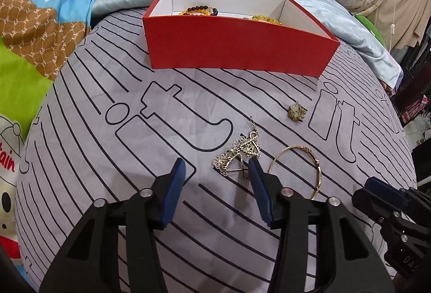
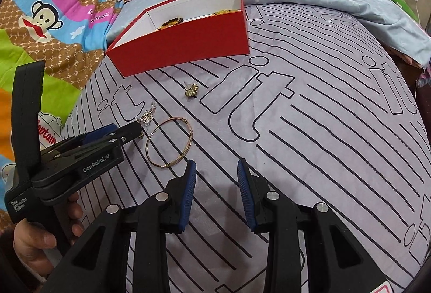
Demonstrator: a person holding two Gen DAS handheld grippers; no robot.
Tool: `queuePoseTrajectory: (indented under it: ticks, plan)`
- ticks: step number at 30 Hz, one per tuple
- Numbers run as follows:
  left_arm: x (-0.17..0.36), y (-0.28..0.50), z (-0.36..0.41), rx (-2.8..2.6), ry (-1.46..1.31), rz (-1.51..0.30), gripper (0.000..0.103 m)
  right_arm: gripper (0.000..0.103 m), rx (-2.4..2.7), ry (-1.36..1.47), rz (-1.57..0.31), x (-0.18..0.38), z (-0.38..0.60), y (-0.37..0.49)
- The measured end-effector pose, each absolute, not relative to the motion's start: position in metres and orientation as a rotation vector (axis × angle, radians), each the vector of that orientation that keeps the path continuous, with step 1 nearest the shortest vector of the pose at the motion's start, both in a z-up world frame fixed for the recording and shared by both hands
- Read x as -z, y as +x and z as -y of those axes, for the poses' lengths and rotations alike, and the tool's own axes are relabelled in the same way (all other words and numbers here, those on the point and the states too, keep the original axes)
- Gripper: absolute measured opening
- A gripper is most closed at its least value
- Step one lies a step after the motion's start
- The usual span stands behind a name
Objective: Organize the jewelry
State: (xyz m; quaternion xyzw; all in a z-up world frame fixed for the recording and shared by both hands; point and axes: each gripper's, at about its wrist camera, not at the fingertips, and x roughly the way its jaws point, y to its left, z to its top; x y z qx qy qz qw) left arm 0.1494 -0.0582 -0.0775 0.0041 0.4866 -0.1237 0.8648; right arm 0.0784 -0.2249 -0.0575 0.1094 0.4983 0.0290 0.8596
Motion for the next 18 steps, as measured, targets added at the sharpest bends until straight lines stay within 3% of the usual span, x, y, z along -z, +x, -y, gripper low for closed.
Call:
queuePoseTrajectory:
  ticks: [3,7,9,18]
  plan:
    - [0.077,0.149,0.058,0.282,0.009,-1.018,0.024,0.031,-0.068,0.226,-1.046,0.057,0.222,0.081]
    - [0.076,0.15,0.056,0.302,-0.013,-1.025,0.02,0.031,-0.08,0.22,-1.044,0.056,0.217,0.083]
    - [0.076,0.151,0.053,0.32,-0.035,-1.035,0.001,0.031,-0.087,0.217,-1.043,0.056,0.214,0.085]
    - [0.072,0.149,0.033,0.305,-0.066,-1.039,0.0,0.031,-0.119,0.2,-1.037,0.054,0.199,0.097]
